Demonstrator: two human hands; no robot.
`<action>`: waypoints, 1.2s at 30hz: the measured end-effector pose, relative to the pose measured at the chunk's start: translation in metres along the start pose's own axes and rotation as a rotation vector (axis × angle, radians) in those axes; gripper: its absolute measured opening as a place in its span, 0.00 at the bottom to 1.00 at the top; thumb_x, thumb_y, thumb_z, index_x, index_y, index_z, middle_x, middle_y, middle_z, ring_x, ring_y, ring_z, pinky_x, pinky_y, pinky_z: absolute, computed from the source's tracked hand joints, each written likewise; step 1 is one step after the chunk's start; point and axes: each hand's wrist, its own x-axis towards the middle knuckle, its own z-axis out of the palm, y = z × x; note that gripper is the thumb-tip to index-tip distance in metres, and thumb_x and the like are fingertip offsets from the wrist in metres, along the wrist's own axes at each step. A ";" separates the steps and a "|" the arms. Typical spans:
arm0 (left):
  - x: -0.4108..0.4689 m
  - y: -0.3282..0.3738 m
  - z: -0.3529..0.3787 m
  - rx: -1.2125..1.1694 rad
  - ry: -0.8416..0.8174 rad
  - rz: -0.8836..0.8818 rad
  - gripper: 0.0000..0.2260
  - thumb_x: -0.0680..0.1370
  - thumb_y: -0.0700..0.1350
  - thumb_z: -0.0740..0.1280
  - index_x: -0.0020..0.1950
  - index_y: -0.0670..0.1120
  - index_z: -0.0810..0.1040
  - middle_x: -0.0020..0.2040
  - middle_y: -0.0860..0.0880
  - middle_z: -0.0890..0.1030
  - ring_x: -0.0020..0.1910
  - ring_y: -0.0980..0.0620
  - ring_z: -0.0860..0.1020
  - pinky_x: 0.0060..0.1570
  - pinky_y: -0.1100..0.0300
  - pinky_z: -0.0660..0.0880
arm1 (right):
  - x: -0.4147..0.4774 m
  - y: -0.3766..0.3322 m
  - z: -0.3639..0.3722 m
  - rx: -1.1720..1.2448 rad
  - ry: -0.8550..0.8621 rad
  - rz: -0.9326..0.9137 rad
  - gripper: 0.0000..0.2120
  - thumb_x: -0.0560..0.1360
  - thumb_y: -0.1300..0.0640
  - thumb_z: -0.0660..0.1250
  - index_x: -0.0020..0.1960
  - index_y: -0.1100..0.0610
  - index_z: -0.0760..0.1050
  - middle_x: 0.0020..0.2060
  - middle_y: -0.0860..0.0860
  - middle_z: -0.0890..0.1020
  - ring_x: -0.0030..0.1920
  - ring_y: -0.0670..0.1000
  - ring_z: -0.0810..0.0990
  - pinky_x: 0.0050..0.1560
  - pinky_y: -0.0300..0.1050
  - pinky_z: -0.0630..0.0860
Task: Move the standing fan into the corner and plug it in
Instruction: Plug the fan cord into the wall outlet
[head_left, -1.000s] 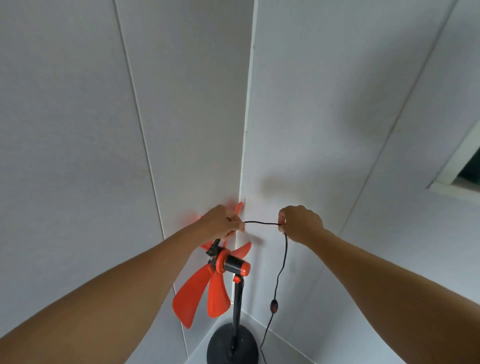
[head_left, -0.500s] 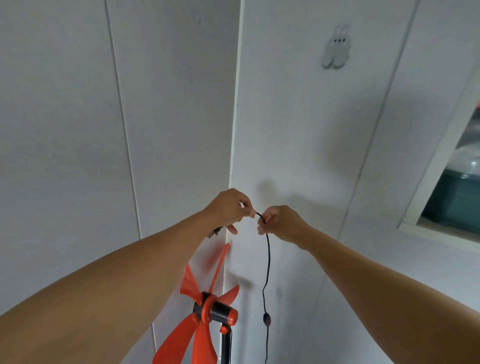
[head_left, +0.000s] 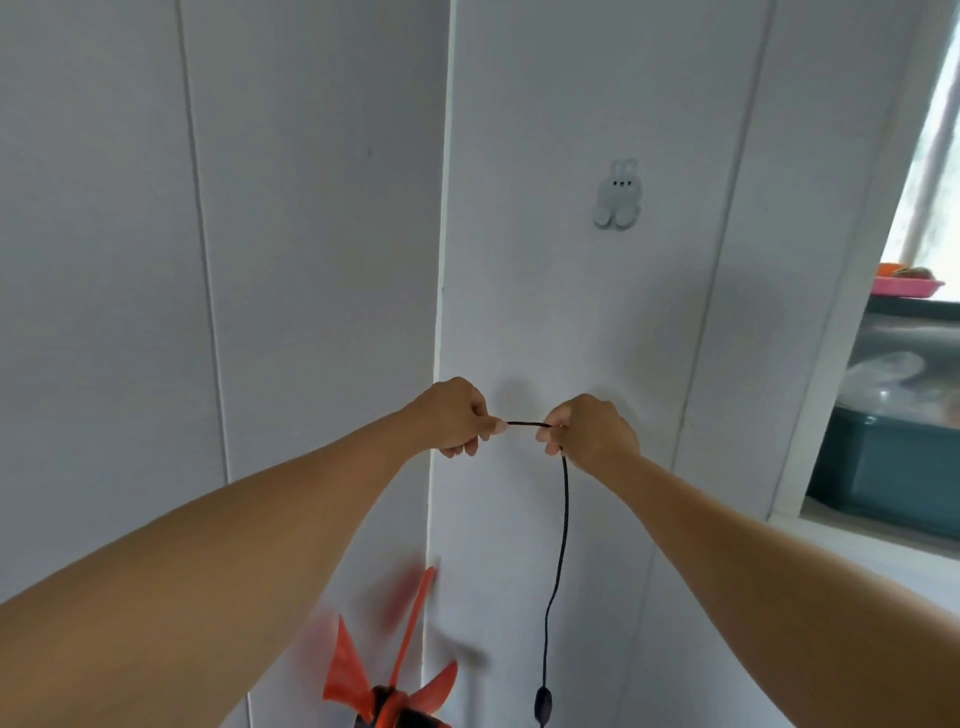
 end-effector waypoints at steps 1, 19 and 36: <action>0.004 0.001 -0.004 0.017 0.049 0.022 0.12 0.76 0.51 0.68 0.35 0.46 0.76 0.30 0.50 0.78 0.26 0.56 0.73 0.27 0.66 0.68 | 0.002 -0.001 -0.002 0.017 -0.008 0.013 0.12 0.75 0.61 0.63 0.43 0.49 0.83 0.41 0.46 0.87 0.47 0.49 0.85 0.51 0.44 0.78; 0.077 0.066 -0.040 -0.327 0.386 0.075 0.28 0.69 0.47 0.77 0.66 0.45 0.71 0.57 0.46 0.74 0.55 0.47 0.77 0.45 0.62 0.71 | 0.061 -0.020 -0.050 0.708 0.061 -0.071 0.05 0.73 0.60 0.72 0.44 0.61 0.85 0.32 0.50 0.82 0.22 0.38 0.75 0.22 0.26 0.66; 0.134 0.145 -0.062 -0.878 0.434 0.049 0.16 0.69 0.37 0.76 0.56 0.37 0.80 0.47 0.42 0.81 0.38 0.51 0.80 0.38 0.66 0.78 | 0.108 -0.026 -0.108 0.505 0.233 -0.066 0.06 0.70 0.61 0.71 0.43 0.62 0.85 0.31 0.52 0.80 0.31 0.48 0.77 0.36 0.37 0.73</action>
